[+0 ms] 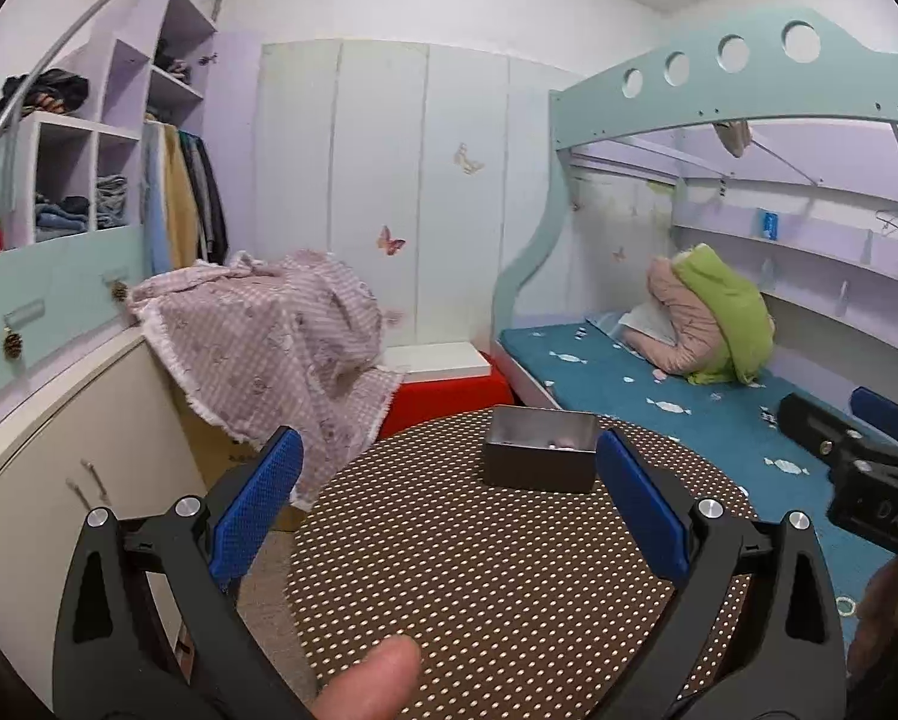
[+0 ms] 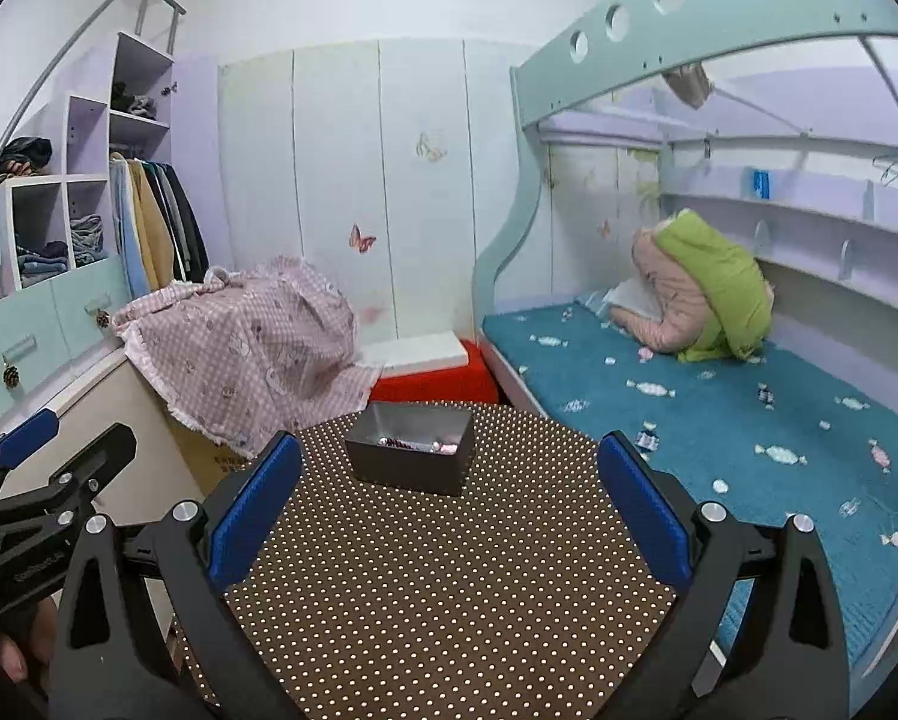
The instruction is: Organize jewelry
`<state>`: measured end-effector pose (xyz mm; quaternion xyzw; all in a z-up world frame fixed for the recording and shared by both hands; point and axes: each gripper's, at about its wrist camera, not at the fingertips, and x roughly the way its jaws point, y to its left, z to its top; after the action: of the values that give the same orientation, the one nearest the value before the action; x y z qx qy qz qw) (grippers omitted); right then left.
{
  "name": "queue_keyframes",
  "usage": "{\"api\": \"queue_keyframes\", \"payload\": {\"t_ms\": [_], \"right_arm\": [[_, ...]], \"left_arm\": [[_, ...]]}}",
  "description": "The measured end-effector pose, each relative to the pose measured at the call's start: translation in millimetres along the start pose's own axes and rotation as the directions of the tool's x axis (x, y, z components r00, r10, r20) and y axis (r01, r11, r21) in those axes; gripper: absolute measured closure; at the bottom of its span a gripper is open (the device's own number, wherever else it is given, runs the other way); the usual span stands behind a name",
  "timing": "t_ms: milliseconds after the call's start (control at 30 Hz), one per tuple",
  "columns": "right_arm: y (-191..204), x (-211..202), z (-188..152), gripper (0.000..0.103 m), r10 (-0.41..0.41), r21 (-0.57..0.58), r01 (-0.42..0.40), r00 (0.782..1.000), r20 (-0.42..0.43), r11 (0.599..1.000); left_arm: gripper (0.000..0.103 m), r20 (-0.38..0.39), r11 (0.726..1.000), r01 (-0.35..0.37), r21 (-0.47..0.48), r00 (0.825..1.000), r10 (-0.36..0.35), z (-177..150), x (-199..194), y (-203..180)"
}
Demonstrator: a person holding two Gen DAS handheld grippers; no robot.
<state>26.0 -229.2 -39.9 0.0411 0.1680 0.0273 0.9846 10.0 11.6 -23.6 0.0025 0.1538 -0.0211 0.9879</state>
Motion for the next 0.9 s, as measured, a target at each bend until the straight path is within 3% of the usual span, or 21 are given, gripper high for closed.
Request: {"api": "queue_keyframes", "payload": {"t_ms": [367, 900], "right_arm": [[24.7, -24.2, -6.5, 0.008, 0.017, -0.040, -0.015, 0.999, 0.041, 0.999], [30.6, -25.6, -8.8, 0.008, 0.023, -0.040, -0.022, 0.999, 0.041, 0.999]], "left_arm": [[0.005, 0.023, 0.996, -0.087, 0.009, 0.996, 0.087, -12.0, -26.7, 13.6], [0.005, 0.029, 0.999, -0.040, -0.023, 0.999, 0.040, -4.9, -34.8, 13.5]]}}
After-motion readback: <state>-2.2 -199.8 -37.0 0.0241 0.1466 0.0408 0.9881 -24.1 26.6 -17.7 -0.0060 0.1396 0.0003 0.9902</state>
